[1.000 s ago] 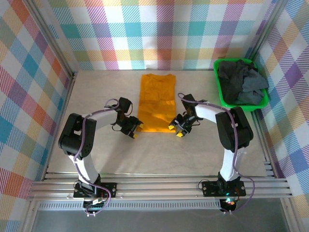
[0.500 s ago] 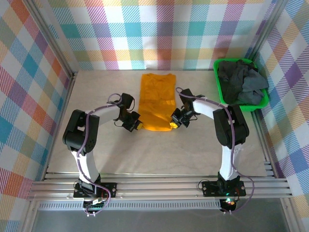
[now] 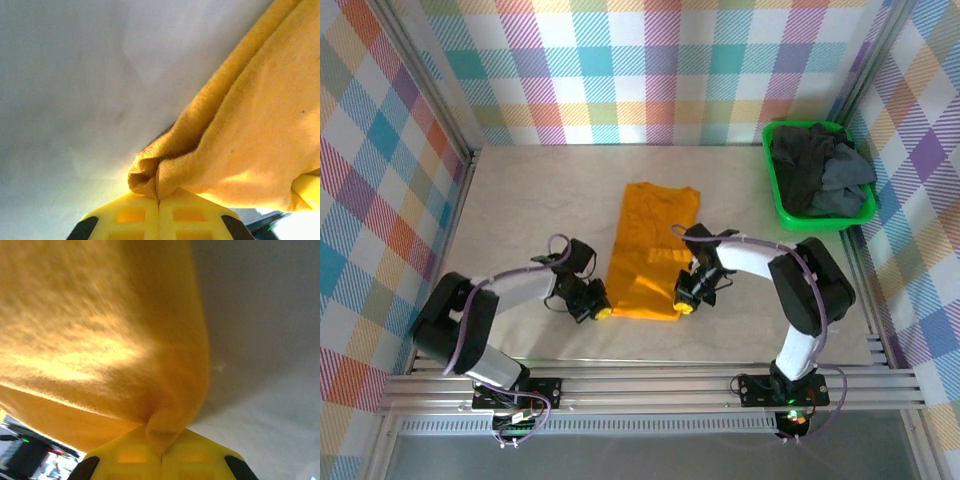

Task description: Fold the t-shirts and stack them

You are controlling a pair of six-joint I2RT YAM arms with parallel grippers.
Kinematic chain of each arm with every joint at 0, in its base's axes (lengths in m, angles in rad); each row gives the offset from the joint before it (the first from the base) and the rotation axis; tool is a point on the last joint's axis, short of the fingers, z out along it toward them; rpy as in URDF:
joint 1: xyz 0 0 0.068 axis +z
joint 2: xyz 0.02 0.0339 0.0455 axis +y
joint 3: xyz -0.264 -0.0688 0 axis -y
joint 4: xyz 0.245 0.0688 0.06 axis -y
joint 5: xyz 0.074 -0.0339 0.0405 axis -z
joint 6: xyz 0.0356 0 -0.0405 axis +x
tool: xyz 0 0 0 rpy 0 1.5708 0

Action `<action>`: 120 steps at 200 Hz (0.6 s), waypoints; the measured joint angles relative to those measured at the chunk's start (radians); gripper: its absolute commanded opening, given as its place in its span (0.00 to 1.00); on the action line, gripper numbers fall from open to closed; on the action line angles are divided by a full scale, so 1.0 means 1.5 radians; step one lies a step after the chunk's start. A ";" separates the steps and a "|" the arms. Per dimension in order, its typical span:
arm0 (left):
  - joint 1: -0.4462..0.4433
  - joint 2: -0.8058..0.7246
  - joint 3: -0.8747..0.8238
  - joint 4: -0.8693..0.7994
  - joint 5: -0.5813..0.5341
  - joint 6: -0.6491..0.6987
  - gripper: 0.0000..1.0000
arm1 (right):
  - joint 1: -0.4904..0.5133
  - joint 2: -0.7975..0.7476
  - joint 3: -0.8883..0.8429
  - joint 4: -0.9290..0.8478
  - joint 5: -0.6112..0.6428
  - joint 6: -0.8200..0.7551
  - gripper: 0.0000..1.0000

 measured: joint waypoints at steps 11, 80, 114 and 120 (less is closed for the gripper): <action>-0.013 -0.036 -0.021 -0.014 0.003 0.003 0.00 | 0.012 -0.032 -0.029 -0.010 -0.005 0.001 0.00; -0.018 -0.198 0.086 -0.064 -0.016 -0.026 0.00 | -0.014 -0.179 0.026 -0.111 -0.008 0.029 0.00; -0.002 -0.138 0.223 -0.056 -0.044 -0.048 0.00 | -0.089 -0.189 0.089 -0.138 -0.027 0.060 0.00; 0.005 -0.118 0.245 -0.051 -0.048 -0.050 0.00 | -0.102 -0.185 0.104 -0.141 -0.030 0.064 0.00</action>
